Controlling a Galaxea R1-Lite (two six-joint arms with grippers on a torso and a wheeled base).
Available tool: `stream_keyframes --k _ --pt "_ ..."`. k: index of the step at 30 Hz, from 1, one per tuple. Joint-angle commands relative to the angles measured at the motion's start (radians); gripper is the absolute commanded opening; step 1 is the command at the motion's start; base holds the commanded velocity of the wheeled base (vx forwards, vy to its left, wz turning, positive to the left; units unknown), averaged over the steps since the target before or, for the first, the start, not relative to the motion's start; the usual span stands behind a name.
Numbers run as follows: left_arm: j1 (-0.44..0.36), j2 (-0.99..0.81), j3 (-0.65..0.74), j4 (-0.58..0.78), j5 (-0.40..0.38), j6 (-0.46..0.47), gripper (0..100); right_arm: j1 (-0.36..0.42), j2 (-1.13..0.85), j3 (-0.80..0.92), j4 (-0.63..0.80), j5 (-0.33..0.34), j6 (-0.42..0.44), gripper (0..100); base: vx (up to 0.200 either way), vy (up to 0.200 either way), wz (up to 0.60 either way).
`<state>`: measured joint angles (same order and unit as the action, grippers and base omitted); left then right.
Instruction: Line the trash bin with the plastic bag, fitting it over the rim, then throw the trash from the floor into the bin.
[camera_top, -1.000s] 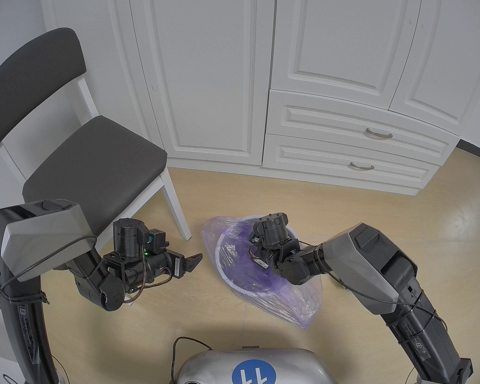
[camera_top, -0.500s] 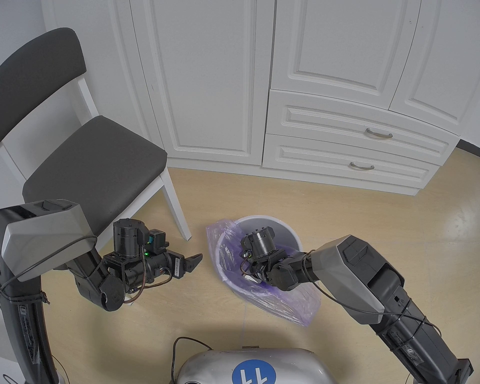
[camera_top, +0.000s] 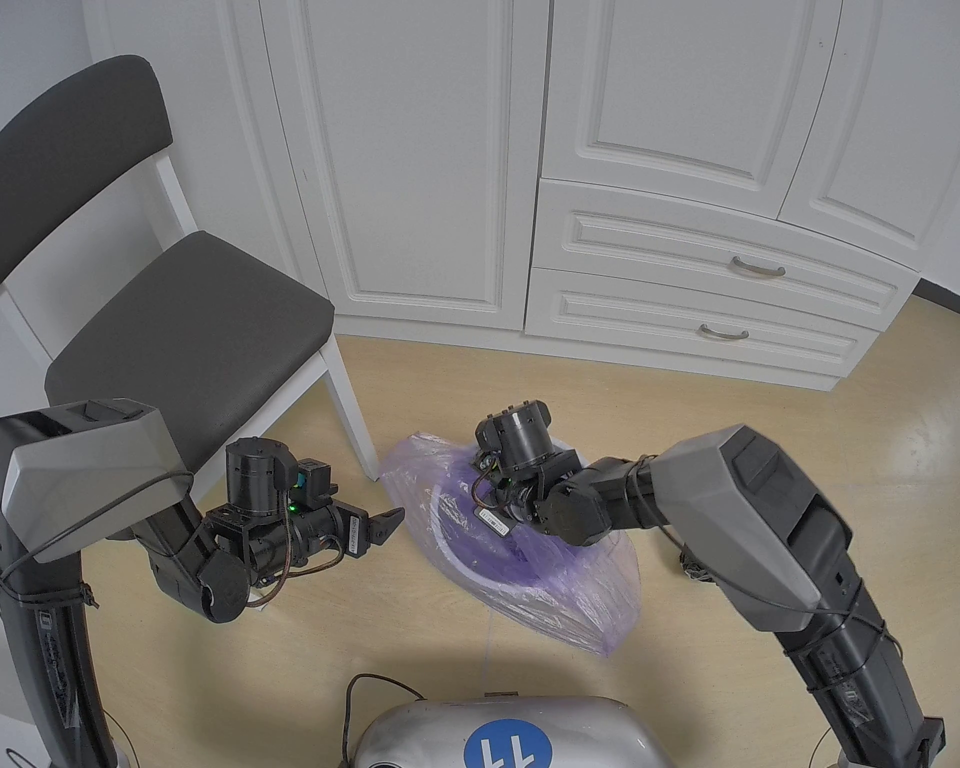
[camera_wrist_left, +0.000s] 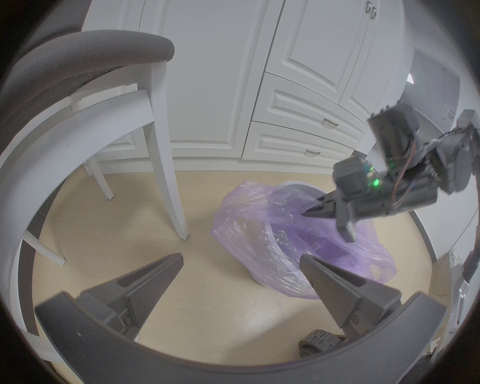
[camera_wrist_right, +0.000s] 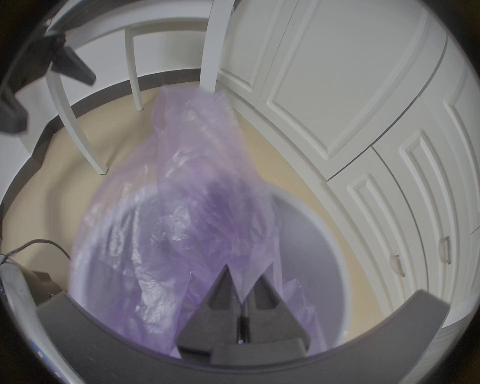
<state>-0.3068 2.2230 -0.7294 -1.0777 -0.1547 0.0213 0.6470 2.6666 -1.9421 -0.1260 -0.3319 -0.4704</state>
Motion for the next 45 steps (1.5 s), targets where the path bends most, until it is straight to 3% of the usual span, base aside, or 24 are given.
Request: stream_keyframes --k 1,8,20,26,30,40,41,45 --pt "0.000 -0.006 0.002 -0.002 0.000 0.000 100 0.014 -0.160 0.083 0.039 -0.002 -0.002 0 0.000 0.000 0.00" --pt "0.000 -0.008 0.005 -0.018 0.000 0.000 100 -0.013 -0.152 0.045 0.042 -0.021 -0.013 0 0.000 0.000 0.00" --pt "0.002 -0.008 0.005 -0.030 0.000 -0.001 100 -0.076 -0.063 -0.058 0.019 -0.107 -0.117 0 0.000 0.000 0.00" --pt "0.000 -0.009 0.005 -0.030 0.001 -0.001 100 -0.078 -0.024 -0.058 -0.123 -0.171 -0.142 0 0.000 0.000 0.00" --pt "0.000 -0.011 0.007 -0.030 0.001 -0.001 100 -0.093 0.001 -0.058 -0.270 -0.197 -0.209 0 0.000 0.000 0.00" --pt "0.000 -0.008 0.010 -0.059 0.001 -0.001 100 -0.121 -0.004 -0.058 -0.285 -0.203 -0.251 0 0.000 0.000 0.00" --pt "0.000 -0.008 0.010 -0.059 0.001 -0.001 100 -0.121 -0.001 -0.058 -0.285 -0.203 -0.258 100 0.000 0.000 0.00" --pt "0.000 -0.008 0.010 -0.059 0.001 -0.001 100 -0.115 -0.007 -0.058 -0.290 -0.202 -0.257 100 0.000 0.000 0.00"
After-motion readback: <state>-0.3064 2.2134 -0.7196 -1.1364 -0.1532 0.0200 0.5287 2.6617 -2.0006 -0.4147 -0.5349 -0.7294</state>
